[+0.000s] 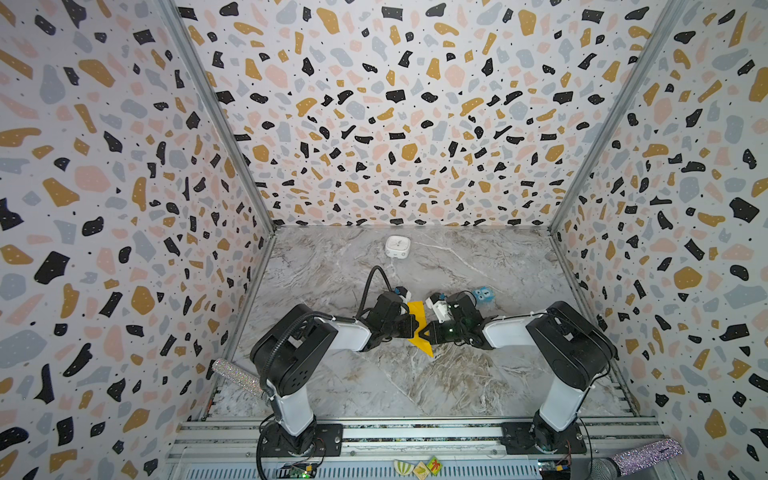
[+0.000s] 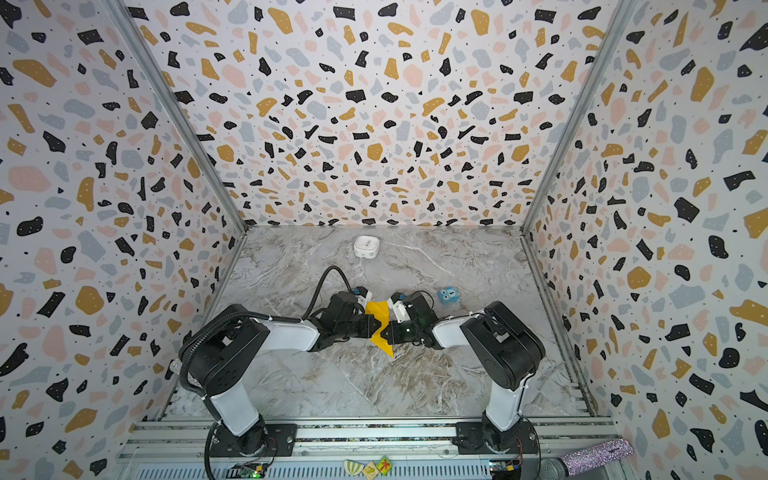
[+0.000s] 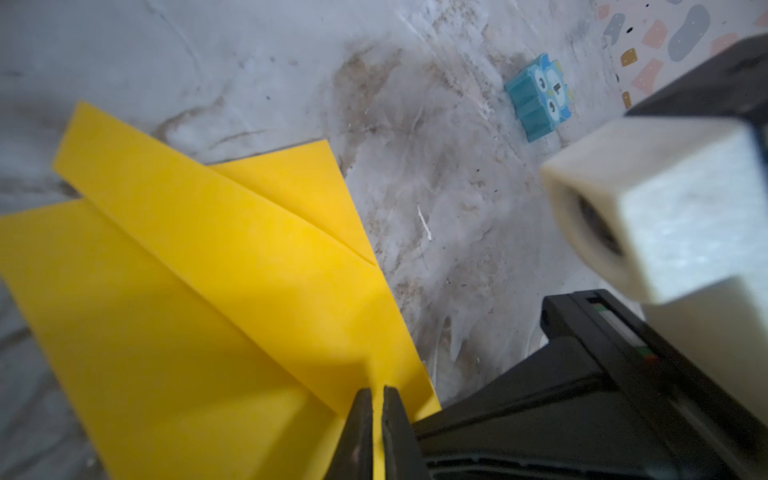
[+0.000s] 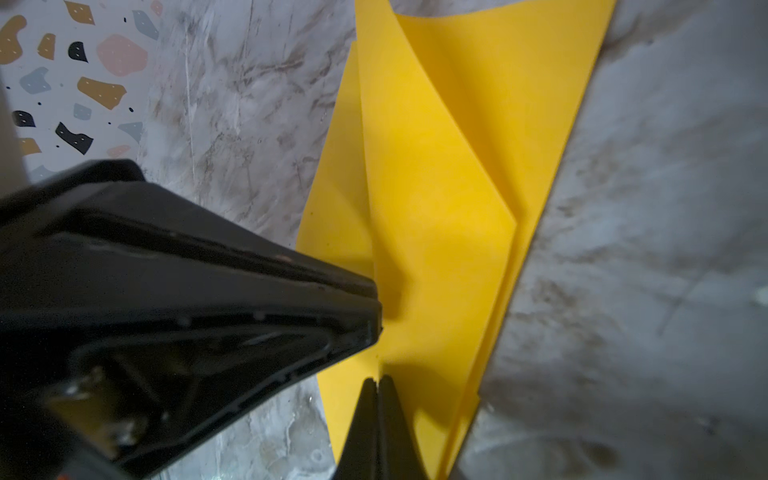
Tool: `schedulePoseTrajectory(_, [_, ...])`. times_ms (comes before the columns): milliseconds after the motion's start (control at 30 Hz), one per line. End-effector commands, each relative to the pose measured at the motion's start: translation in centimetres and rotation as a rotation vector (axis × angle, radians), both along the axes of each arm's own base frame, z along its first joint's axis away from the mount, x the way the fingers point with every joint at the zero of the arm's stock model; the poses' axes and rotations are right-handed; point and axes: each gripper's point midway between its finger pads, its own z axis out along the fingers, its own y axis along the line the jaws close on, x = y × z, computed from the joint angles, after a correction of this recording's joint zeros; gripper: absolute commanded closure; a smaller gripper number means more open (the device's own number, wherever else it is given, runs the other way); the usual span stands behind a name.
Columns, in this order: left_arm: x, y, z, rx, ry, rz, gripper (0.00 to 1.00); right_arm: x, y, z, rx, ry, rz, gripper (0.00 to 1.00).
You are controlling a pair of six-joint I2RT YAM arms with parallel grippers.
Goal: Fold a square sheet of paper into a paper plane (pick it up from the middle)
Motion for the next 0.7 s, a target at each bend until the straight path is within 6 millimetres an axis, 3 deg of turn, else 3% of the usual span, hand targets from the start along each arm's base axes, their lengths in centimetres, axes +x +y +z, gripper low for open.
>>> schedulePoseTrajectory(0, [0.4, -0.2, -0.3, 0.008, -0.012, -0.014, 0.90, -4.6, -5.3, -6.9, -0.256, 0.218, -0.040, 1.00])
schedulePoseTrajectory(200, [1.0, 2.5, -2.6, 0.073, 0.013, 0.044, 0.90, -4.9, -5.6, -7.2, -0.264, 0.226, -0.039, 1.00])
schedulePoseTrajectory(433, [2.9, 5.4, -3.7, 0.092, 0.034, 0.114, 0.90, -5.4, -6.3, -7.7, -0.285, 0.236, -0.033, 1.00])
schedulePoseTrajectory(667, [4.5, 6.8, -4.5, 0.075, 0.062, 0.154, 0.89, -5.6, -6.6, -7.8, -0.286, 0.240, -0.034, 1.00])
